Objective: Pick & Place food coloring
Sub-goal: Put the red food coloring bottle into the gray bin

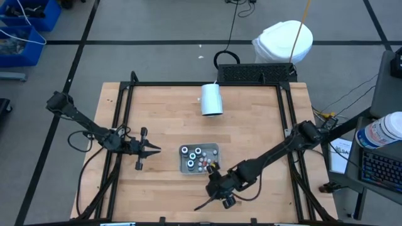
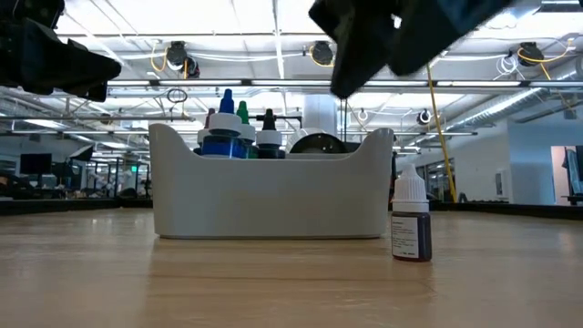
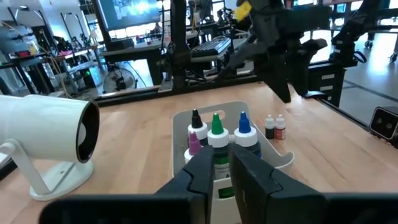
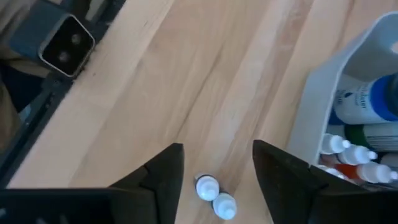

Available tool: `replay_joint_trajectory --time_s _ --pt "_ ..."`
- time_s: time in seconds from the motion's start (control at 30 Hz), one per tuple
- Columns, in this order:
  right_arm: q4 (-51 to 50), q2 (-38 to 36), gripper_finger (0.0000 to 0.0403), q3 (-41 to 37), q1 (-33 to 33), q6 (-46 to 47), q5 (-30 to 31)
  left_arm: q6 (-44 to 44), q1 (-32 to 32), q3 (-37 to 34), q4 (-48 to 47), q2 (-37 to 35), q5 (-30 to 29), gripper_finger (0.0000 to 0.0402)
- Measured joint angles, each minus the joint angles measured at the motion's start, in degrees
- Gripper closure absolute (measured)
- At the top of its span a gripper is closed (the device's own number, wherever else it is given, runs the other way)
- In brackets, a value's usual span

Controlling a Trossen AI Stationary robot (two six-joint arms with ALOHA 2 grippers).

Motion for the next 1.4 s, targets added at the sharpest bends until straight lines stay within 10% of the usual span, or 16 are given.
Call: replay_joint_trajectory --time_s 1.4 --pt "-2.2 7.5 0.0285 -0.1 1.7 -4.5 1.7 -0.2 0.0 0.1 0.1 -0.1 0.0 0.0339"
